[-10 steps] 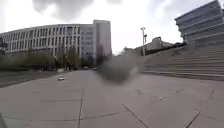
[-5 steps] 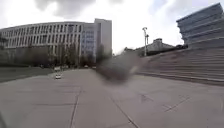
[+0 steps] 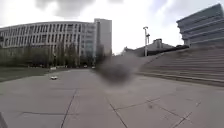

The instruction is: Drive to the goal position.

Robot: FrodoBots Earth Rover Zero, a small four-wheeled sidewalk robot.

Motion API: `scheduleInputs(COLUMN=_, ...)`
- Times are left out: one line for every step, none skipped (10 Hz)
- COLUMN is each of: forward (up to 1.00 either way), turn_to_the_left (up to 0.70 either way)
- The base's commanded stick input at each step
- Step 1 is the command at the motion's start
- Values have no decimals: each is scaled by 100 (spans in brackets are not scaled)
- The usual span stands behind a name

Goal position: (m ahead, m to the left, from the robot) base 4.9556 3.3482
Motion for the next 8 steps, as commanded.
scheduleInputs(forward=70, turn_to_the_left=0)
scheduleInputs(forward=70, turn_to_the_left=0)
scheduleInputs(forward=70, turn_to_the_left=0)
scheduleInputs(forward=70, turn_to_the_left=0)
scheduleInputs(forward=70, turn_to_the_left=0)
scheduleInputs(forward=70, turn_to_the_left=0)
scheduleInputs(forward=70, turn_to_the_left=0)
scheduleInputs(forward=70, turn_to_the_left=0)
